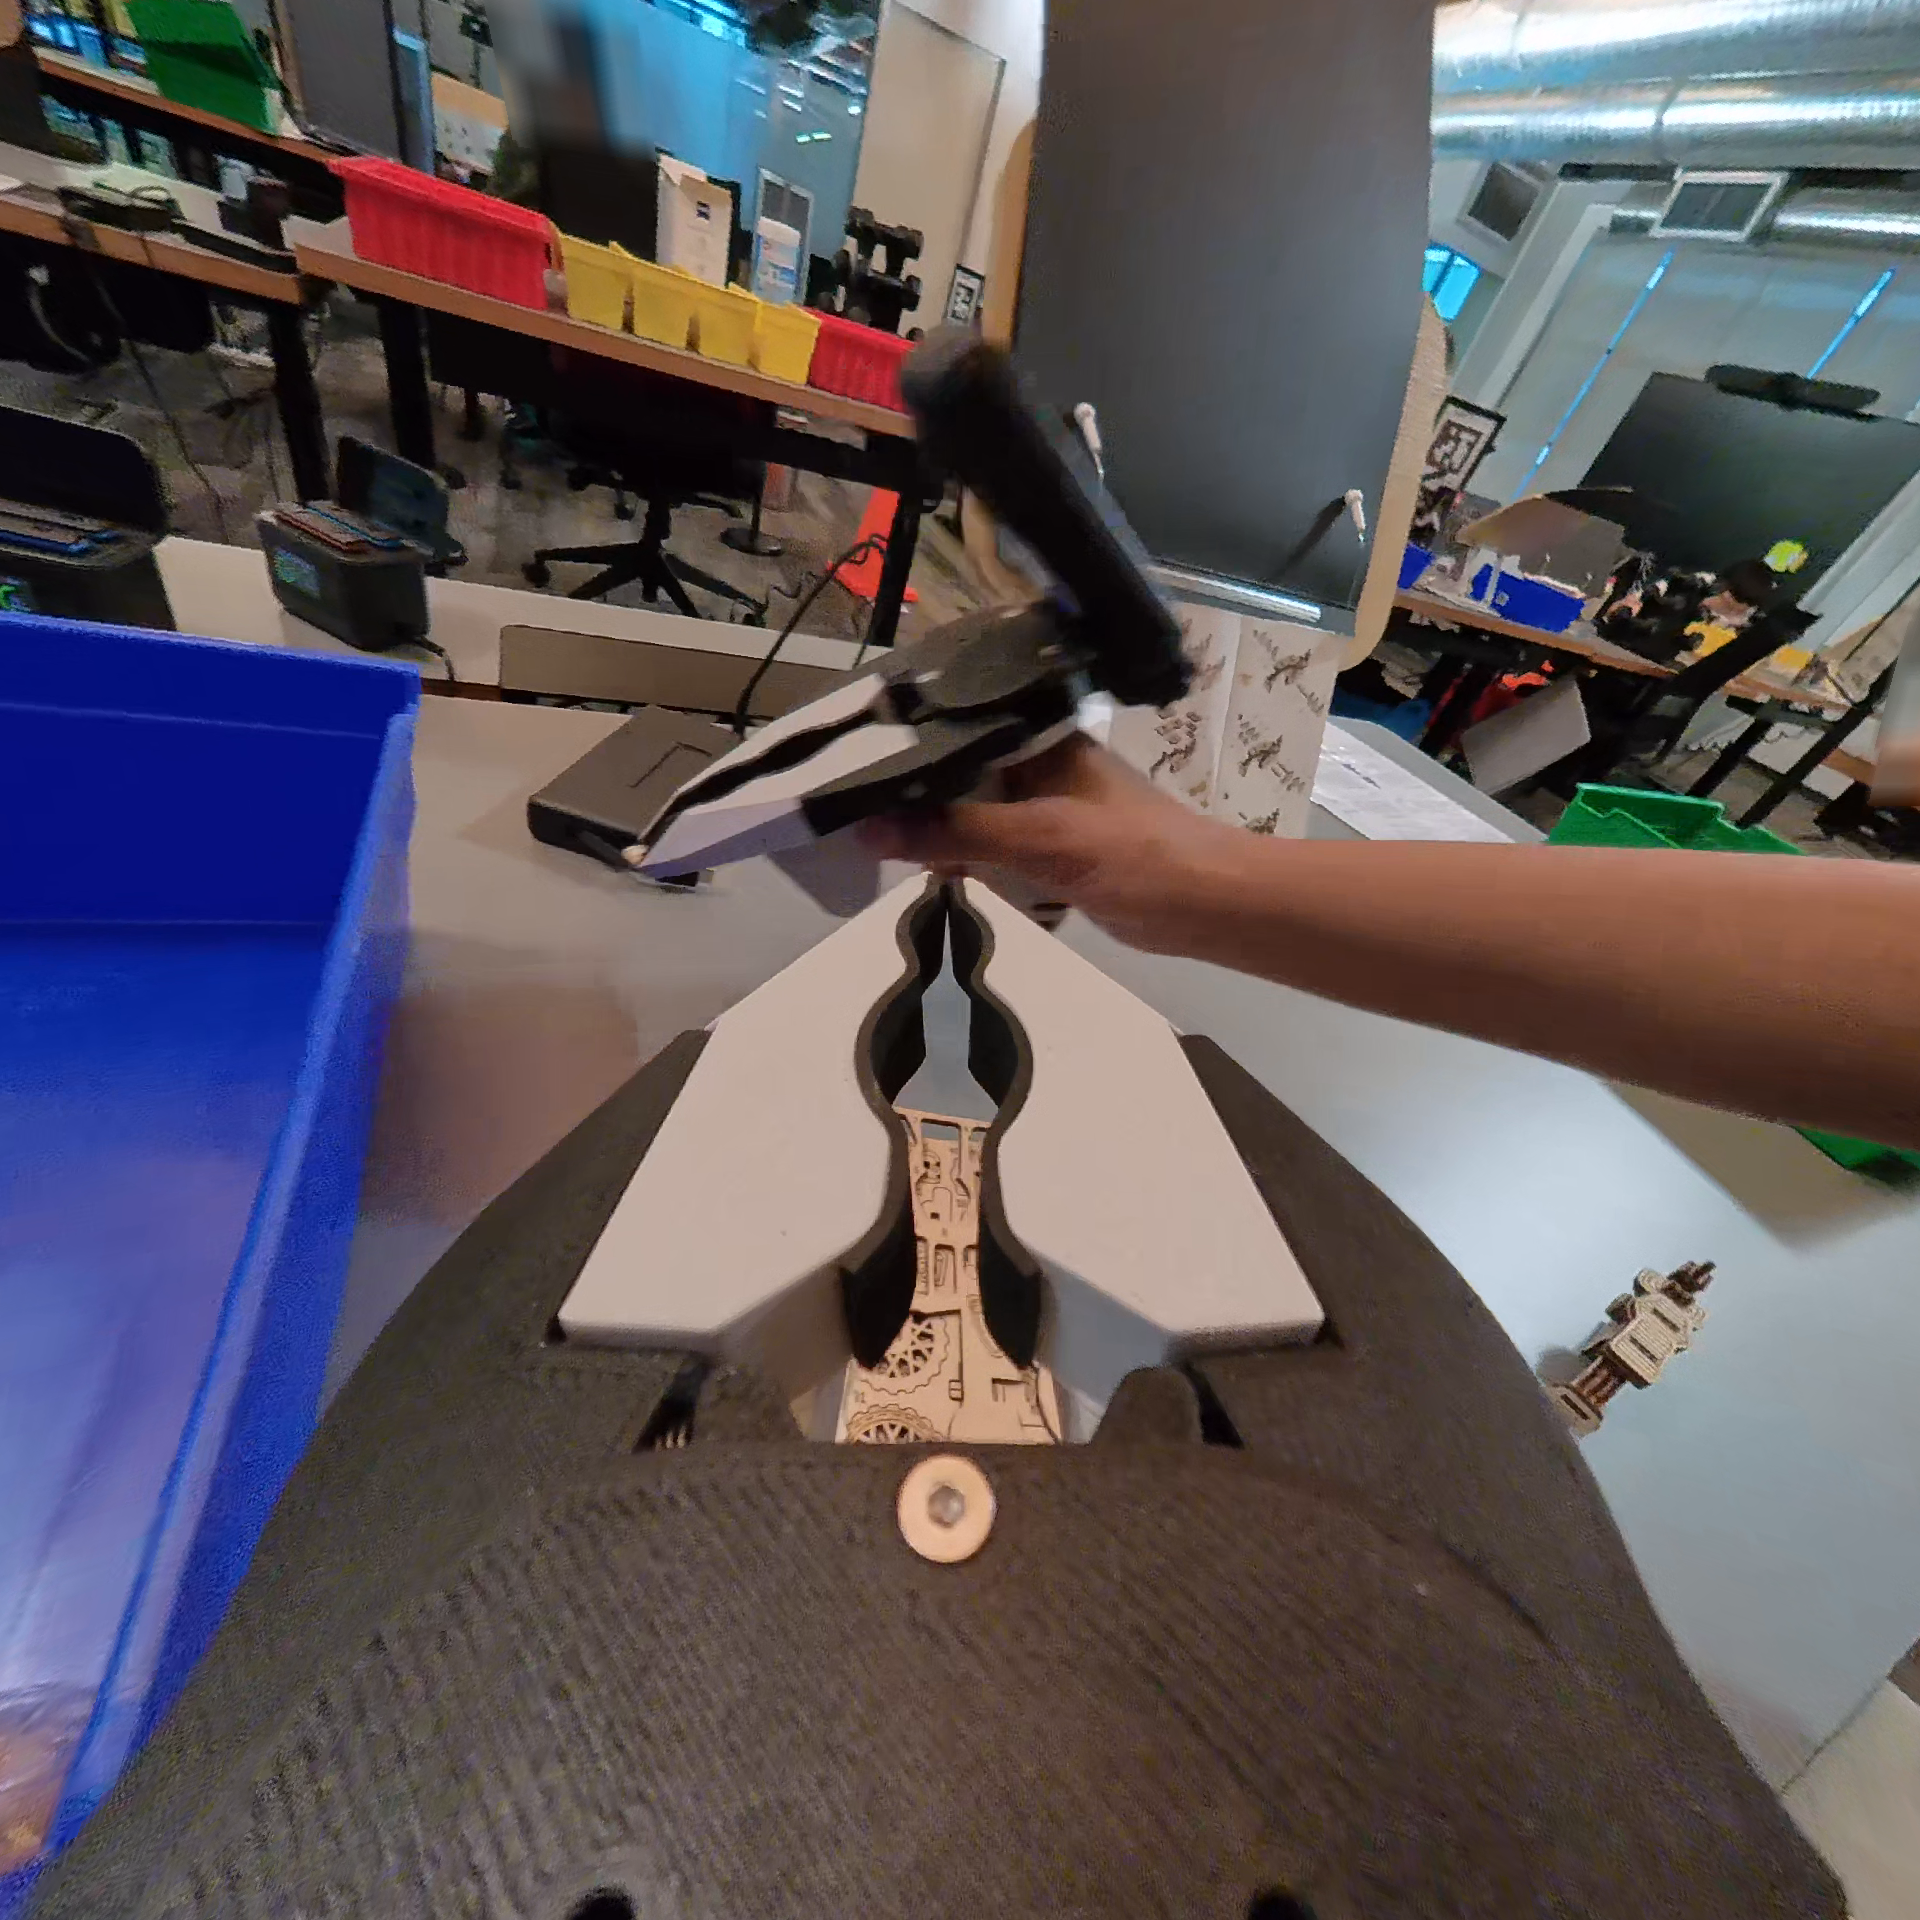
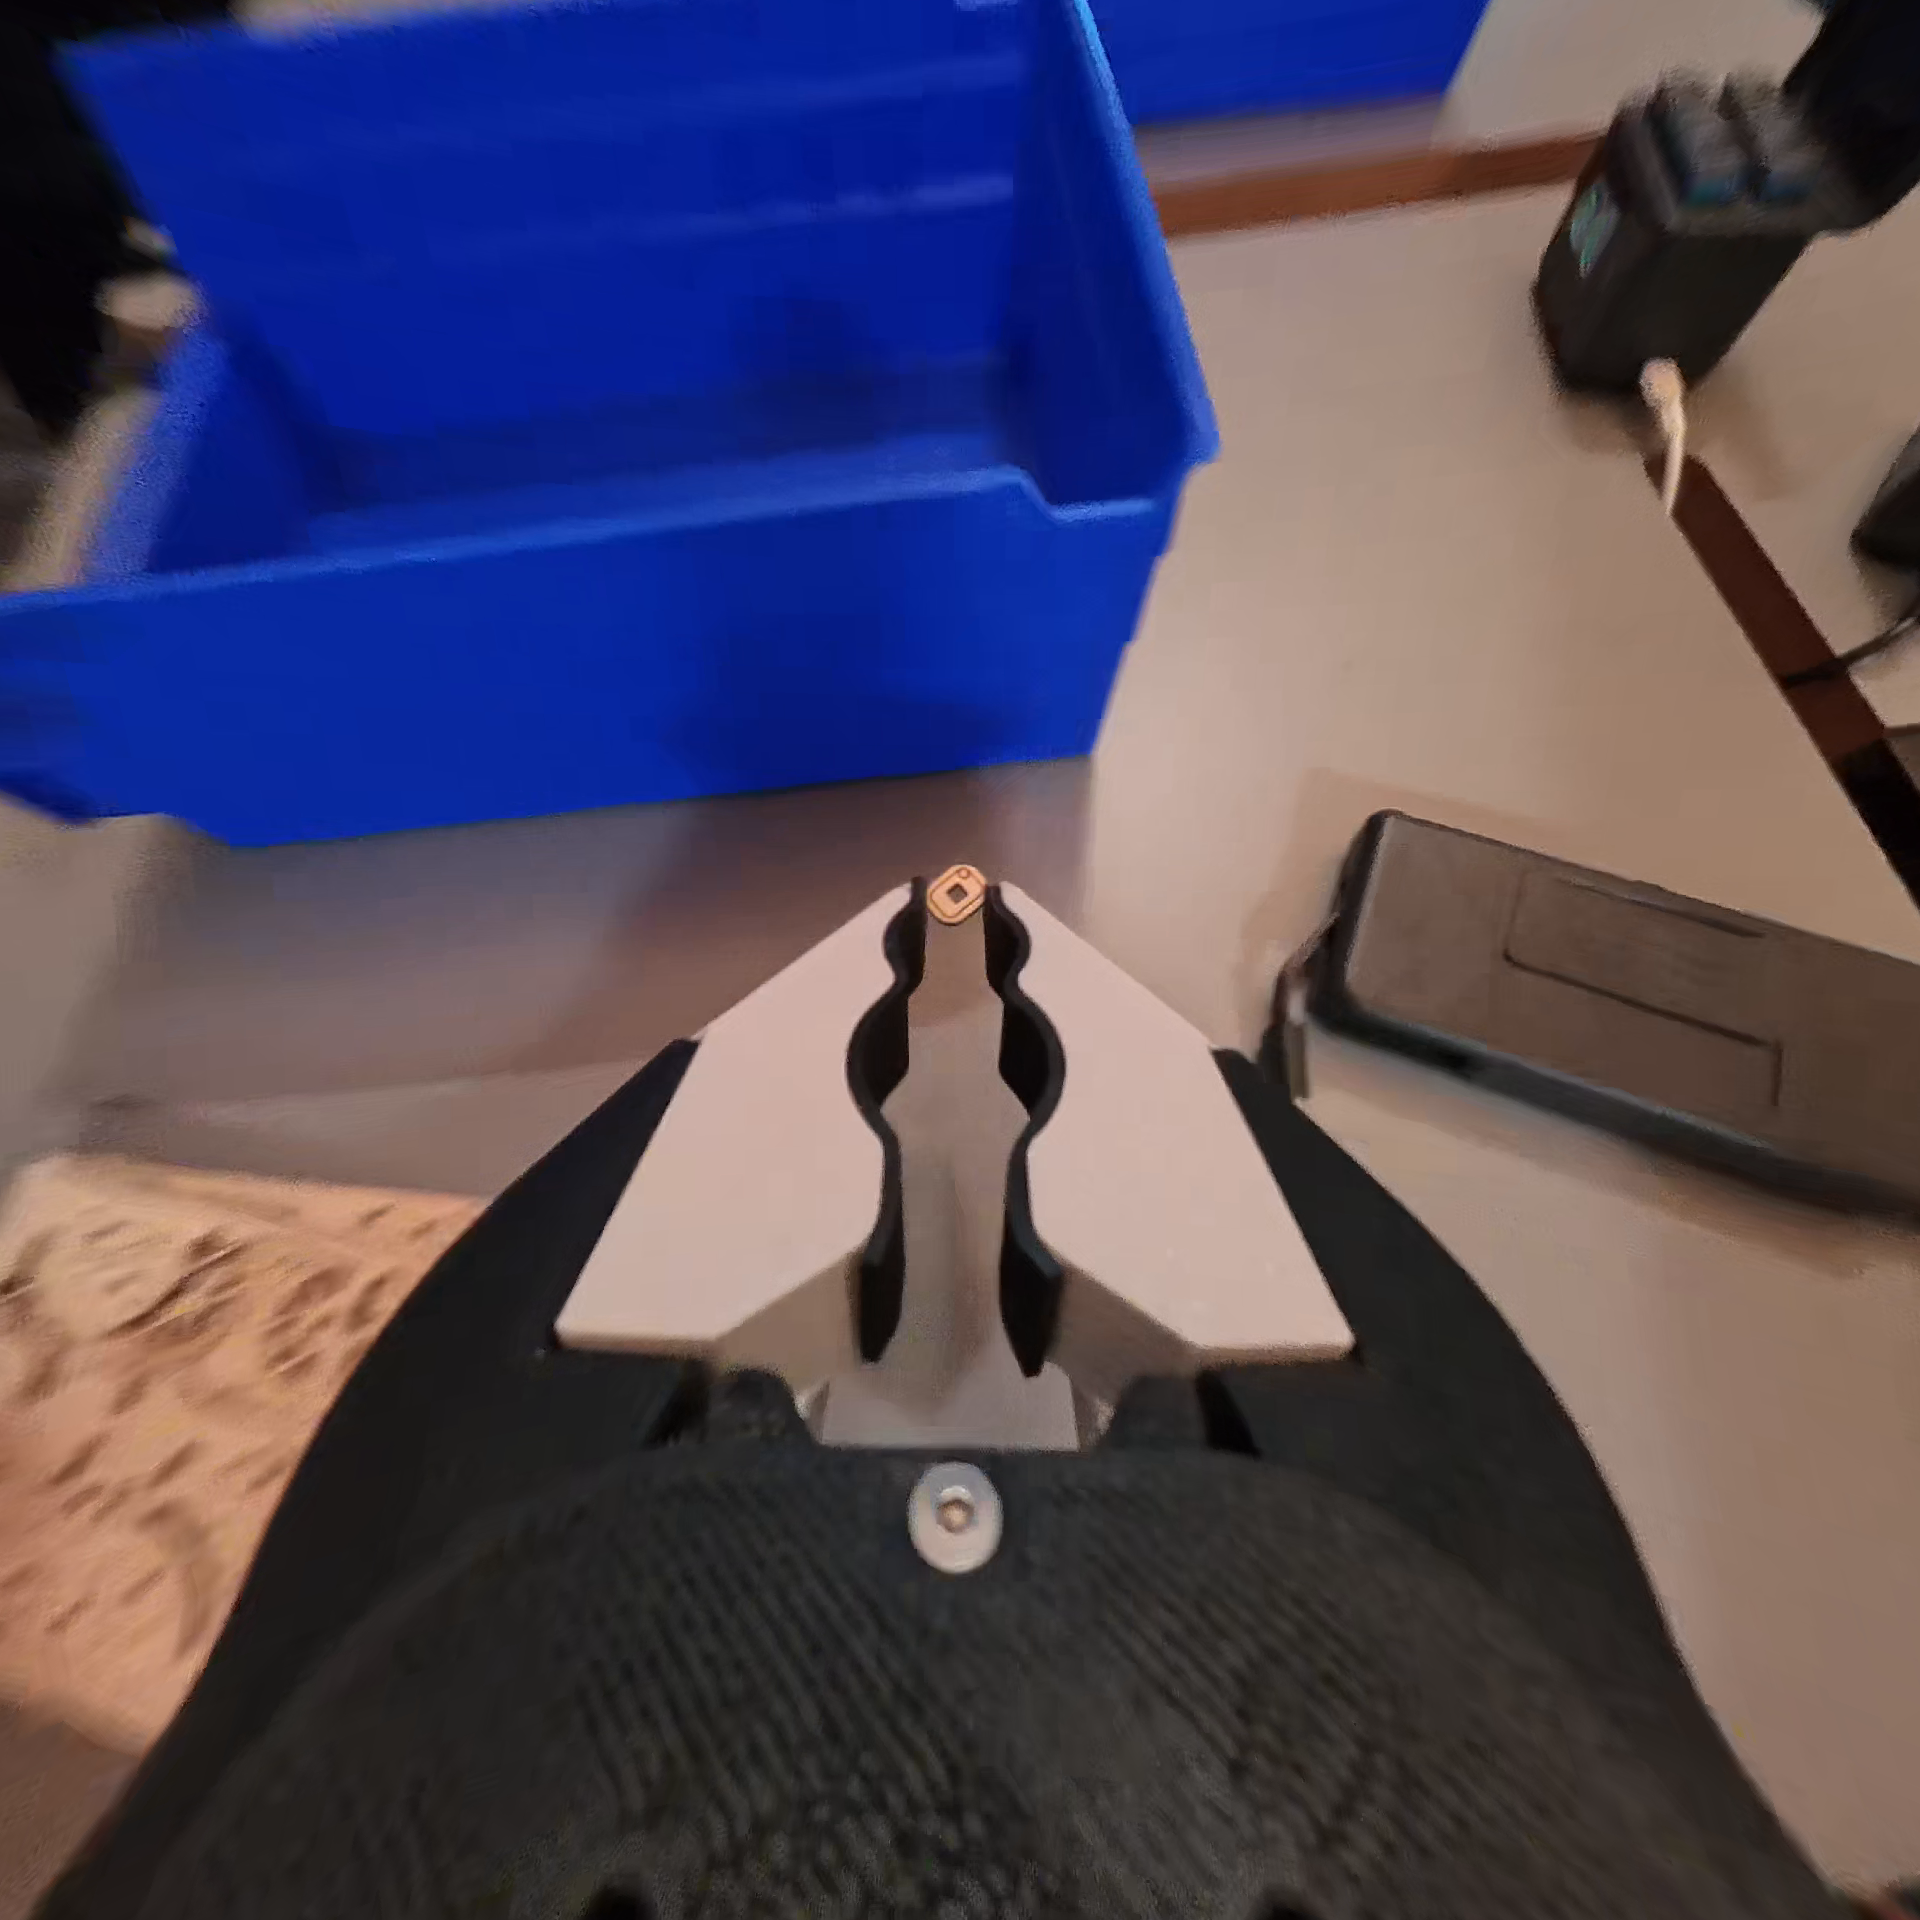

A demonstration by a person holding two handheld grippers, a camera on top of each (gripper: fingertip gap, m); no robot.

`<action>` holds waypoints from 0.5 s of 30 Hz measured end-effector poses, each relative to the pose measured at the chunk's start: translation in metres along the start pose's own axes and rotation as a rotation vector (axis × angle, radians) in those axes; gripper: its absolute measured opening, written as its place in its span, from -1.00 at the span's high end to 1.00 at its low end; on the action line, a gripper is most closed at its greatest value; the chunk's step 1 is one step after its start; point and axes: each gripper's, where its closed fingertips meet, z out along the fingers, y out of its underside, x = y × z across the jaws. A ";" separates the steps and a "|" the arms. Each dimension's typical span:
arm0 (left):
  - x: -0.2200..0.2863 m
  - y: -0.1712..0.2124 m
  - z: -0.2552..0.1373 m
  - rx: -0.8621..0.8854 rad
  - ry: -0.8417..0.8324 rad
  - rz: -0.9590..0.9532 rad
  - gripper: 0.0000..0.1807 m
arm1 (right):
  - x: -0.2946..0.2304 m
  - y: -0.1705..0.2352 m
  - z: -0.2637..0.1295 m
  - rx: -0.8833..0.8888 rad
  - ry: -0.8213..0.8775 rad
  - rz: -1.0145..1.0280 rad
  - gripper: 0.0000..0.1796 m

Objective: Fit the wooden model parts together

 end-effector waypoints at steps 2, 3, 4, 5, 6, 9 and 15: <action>0.012 0.004 0.004 -0.009 0.025 0.010 1.00 | -0.025 -0.005 -0.043 0.084 -0.034 -0.008 0.90; 0.019 0.007 0.007 -0.018 0.042 0.016 1.00 | -0.036 -0.003 -0.066 0.119 -0.037 -0.020 0.90; 0.028 0.011 0.011 -0.029 0.063 0.023 1.00 | -0.045 0.002 -0.091 0.151 -0.026 -0.034 0.89; 0.038 0.015 0.014 -0.041 0.087 0.029 1.00 | -0.052 0.008 -0.116 0.184 -0.004 -0.043 0.90; 0.049 0.019 0.018 -0.053 0.116 0.034 1.00 | -0.058 0.016 -0.142 0.217 0.029 -0.049 0.90; 0.095 0.031 0.025 -0.082 0.259 0.027 1.00 | -0.072 0.043 -0.225 0.308 0.186 -0.097 0.90; 0.218 0.078 0.022 -0.118 0.664 -0.116 0.96 | -0.144 0.094 -0.344 0.445 0.440 -0.164 0.90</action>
